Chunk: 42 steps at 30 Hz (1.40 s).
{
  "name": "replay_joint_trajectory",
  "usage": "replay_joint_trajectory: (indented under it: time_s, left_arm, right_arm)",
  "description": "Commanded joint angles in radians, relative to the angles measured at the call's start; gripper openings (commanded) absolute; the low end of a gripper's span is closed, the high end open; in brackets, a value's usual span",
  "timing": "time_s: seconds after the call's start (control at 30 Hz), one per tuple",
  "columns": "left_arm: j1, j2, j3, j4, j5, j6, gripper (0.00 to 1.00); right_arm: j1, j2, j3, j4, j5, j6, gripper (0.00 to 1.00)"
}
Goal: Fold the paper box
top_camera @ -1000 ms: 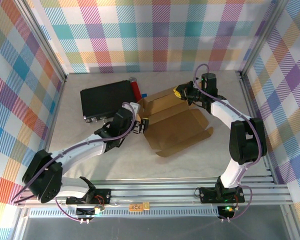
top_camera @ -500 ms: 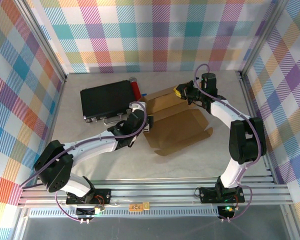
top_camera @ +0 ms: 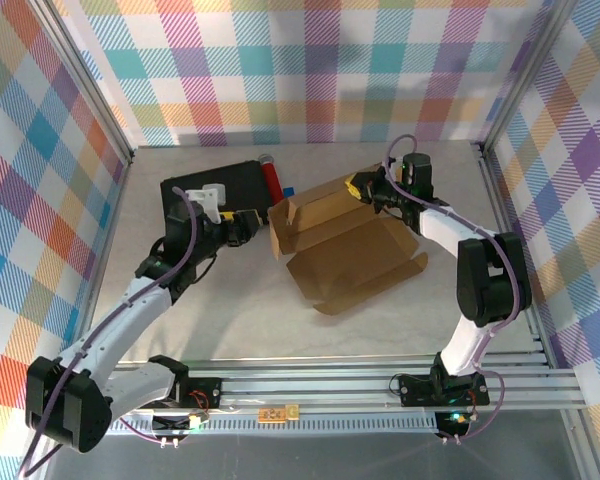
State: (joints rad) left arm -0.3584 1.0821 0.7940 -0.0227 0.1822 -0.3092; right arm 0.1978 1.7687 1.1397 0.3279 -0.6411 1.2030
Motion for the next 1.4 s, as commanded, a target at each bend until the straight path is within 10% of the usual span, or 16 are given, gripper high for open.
replay_joint_trajectory:
  time_s: [0.0,0.43,1.37]
  left_arm:
    - [0.039,0.073,-0.019,-0.054,0.176,0.139,0.57]
    - [0.034,0.324,-0.008,0.178,0.407,0.488,0.49]
    - [-0.145,0.443,-0.042,0.406,0.078,0.342,0.46]
  right_arm:
    - [0.008,0.013,0.023,0.04,-0.035,-0.011,0.0]
    - [0.008,0.044,0.051,0.009,-0.074,-0.041,0.0]
    - [0.02,0.006,-0.037,0.094,-0.06,-0.017,0.0]
